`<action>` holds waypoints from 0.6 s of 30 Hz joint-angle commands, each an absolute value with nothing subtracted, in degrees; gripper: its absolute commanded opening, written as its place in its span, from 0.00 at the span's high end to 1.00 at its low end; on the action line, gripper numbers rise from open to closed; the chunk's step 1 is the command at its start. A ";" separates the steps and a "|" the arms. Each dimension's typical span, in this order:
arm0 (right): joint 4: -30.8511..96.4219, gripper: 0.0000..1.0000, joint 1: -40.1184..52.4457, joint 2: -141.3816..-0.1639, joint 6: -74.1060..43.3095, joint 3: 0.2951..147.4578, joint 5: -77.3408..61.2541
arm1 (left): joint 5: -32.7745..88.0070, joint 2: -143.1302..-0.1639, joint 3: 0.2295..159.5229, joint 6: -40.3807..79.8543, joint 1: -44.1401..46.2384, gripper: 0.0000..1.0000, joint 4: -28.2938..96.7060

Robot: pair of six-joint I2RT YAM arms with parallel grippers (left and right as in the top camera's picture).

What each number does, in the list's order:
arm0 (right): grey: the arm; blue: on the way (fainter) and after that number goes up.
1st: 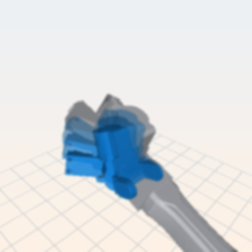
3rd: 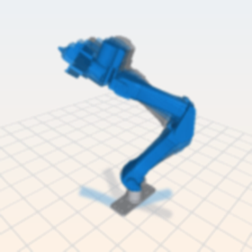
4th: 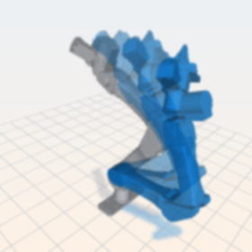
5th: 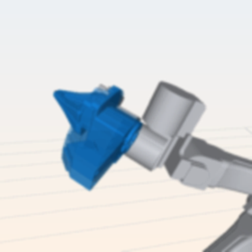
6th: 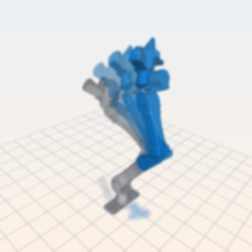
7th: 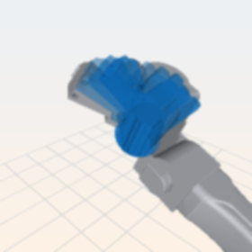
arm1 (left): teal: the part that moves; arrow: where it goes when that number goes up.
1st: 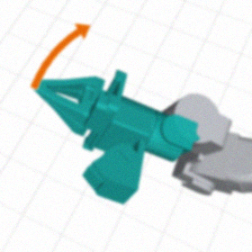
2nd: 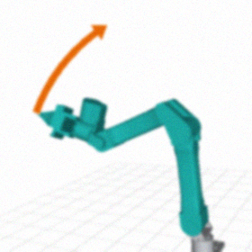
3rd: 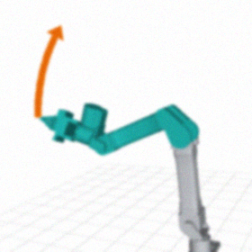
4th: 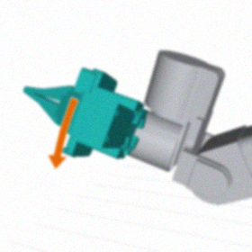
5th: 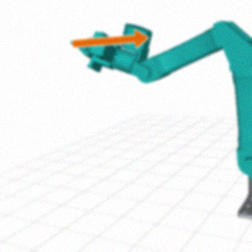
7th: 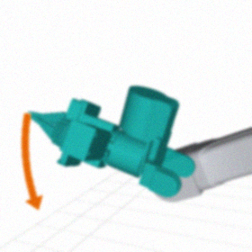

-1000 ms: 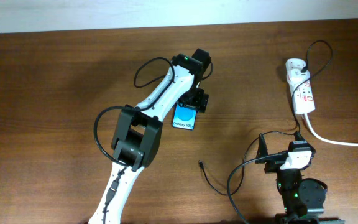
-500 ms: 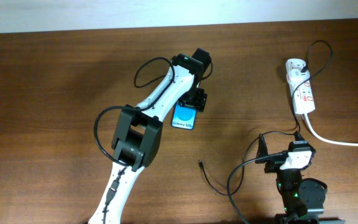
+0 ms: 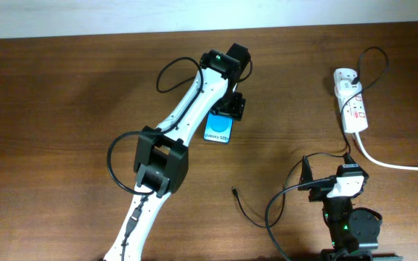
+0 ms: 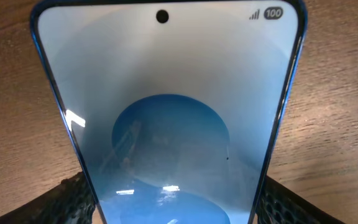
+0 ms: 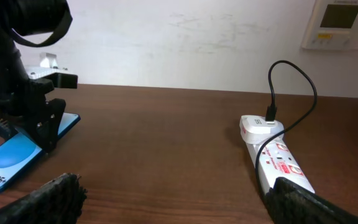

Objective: Plug charger to phone and switch on socket
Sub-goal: 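Lift the phone with the left gripper and raise it upright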

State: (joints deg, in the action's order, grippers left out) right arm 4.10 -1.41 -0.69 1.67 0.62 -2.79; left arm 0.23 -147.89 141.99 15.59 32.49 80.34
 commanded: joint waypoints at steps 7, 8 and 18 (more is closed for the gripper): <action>4.45 0.02 -1.52 -0.32 1.23 0.32 -2.48 | 6.13 -148.49 143.85 15.77 32.34 0.20 88.82; 4.45 0.02 -1.52 -0.32 1.23 0.32 -2.48 | 8.78 -148.49 144.00 15.77 32.01 0.20 89.43; 4.45 0.02 -1.52 -0.32 1.23 0.32 -2.48 | 43.18 -148.49 144.92 15.75 18.83 0.19 91.24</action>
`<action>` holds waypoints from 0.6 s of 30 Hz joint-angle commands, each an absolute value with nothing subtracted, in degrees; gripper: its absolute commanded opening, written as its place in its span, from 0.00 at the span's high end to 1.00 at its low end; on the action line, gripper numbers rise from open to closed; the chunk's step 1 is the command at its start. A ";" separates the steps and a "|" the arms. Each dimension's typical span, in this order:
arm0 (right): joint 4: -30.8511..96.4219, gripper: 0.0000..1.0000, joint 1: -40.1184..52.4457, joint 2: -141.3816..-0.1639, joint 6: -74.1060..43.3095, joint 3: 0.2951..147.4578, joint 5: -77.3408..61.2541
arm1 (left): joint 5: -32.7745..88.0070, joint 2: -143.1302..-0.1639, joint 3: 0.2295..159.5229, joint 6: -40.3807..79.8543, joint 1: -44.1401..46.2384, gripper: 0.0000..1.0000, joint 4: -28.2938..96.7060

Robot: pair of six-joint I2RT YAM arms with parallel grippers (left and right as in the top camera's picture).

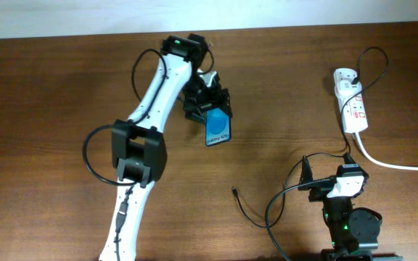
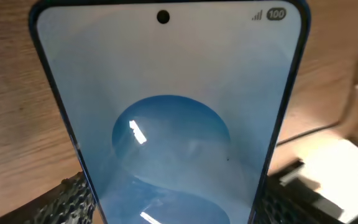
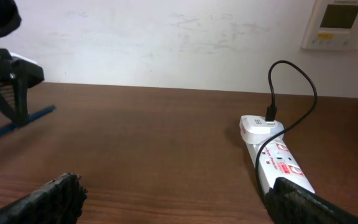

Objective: Plug charger to phone and switch on socket
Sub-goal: 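Lift the phone with the left gripper and raise it upright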

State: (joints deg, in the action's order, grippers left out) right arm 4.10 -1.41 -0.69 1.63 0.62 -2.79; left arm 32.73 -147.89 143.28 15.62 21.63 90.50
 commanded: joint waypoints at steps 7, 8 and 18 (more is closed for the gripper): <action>4.47 0.02 -1.52 -0.32 1.23 0.32 -2.48 | 69.56 -148.49 144.92 15.73 11.44 0.18 92.36; 4.45 0.02 -1.52 -0.32 1.23 0.32 -2.48 | 72.51 -148.49 144.92 15.75 10.63 0.18 92.31; 4.45 0.02 -1.52 -0.32 1.23 0.32 -2.48 | 88.55 -148.49 144.92 11.81 6.26 0.18 95.15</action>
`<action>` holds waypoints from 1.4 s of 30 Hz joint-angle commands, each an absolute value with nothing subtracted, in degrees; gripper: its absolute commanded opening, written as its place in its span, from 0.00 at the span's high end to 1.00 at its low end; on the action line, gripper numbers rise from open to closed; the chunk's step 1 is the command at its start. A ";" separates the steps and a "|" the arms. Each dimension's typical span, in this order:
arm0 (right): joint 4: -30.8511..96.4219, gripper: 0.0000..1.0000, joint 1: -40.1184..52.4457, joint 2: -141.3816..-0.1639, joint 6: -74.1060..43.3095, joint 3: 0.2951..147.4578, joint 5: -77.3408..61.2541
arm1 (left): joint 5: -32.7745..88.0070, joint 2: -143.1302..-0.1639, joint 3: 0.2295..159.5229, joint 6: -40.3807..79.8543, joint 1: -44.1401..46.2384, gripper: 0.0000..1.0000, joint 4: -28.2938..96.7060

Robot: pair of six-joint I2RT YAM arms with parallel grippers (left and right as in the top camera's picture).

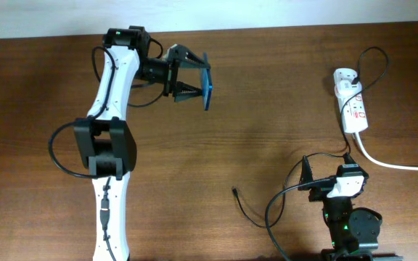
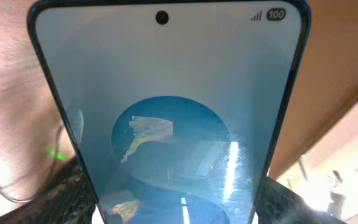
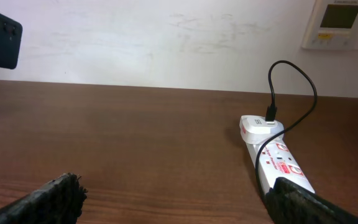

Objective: Plug charger to phone and switch on socket
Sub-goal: 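Lift the phone with the left gripper and raise it upright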

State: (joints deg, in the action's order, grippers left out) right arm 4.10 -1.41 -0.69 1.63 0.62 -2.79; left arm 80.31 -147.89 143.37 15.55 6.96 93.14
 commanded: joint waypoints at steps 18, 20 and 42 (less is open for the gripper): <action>4.47 0.02 -1.52 -0.32 1.23 0.32 -2.48 | 90.19 -148.49 144.92 10.15 5.34 0.18 96.75; 4.45 0.02 -1.52 -0.32 1.23 0.32 -2.48 | 90.19 -148.49 144.92 10.13 4.80 0.18 96.75; 4.45 0.02 -1.52 -0.32 1.23 0.32 -2.48 | 90.19 -148.49 144.92 10.15 4.71 0.18 96.75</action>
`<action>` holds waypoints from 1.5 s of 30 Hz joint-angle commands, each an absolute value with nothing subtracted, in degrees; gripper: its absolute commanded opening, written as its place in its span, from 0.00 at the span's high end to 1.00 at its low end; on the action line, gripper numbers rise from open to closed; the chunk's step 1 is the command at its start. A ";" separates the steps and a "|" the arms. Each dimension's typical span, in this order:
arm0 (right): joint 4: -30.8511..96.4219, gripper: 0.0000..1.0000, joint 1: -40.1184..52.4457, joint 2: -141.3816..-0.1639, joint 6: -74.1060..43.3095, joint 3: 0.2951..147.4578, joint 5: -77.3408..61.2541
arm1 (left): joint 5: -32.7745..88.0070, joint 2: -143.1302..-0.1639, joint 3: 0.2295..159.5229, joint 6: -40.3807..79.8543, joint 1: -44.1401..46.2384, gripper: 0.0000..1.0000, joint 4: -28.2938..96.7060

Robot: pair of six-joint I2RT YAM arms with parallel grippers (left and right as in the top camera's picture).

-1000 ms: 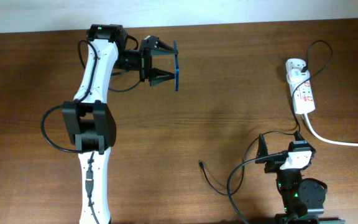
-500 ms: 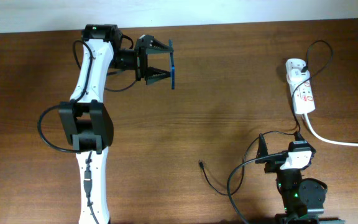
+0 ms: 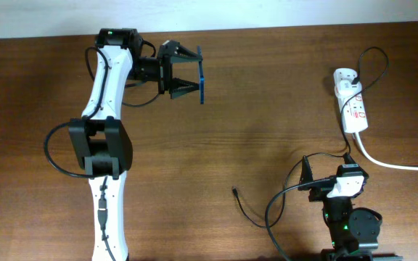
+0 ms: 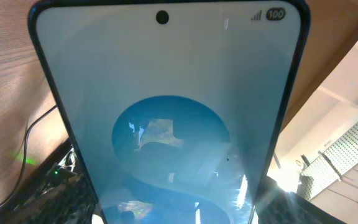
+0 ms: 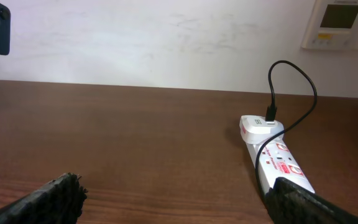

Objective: Plug charger to phone and switch on socket

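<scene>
My left gripper (image 3: 183, 76) is shut on the blue phone (image 3: 202, 77), holding it on edge in the air over the far middle of the table. The phone's lit screen (image 4: 166, 118) fills the left wrist view, its camera hole at the top. The phone's back shows at the far left of the right wrist view. The white power strip (image 3: 354, 105) lies at the far right with the black charger cable (image 3: 372, 65) plugged in. The cable's loose plug end (image 3: 234, 191) lies near the front. My right gripper (image 5: 176, 199) rests open at the front right.
The strip's white mains lead (image 3: 398, 165) runs off the right edge. A white wall with a wall panel (image 5: 342, 22) stands behind the table (image 3: 281, 123). The black cable loops beside my right arm's base (image 3: 347, 217).
My left arm has drawn the raised phone slightly left and back. The phone stays on edge in the shut gripper. The right arm has not moved.
My left gripper was shut on the phone where it lay flat on the table. Then the phone was tilted up off the wood, then held on edge in the air further left, and now slightly further left. The right arm stayed parked throughout.
</scene>
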State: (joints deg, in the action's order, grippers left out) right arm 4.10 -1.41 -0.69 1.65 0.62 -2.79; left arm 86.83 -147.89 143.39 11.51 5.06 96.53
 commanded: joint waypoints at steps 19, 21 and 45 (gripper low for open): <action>-26.92 0.02 -1.52 -0.32 -16.12 0.34 -45.04 | 90.19 -148.49 144.92 10.20 4.71 0.18 96.75; -30.87 0.02 -1.52 -0.32 -19.20 2.20 -40.49 | 90.19 -148.49 144.92 10.20 4.71 0.18 96.75; 42.46 0.02 46.54 -96.77 -22.02 98.15 25.74 | 90.19 -148.49 144.92 12.12 4.71 0.18 96.75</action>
State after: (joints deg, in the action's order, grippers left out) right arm 43.62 45.98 -95.26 -20.86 96.97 19.62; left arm 87.24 -148.00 143.50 11.64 5.06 96.64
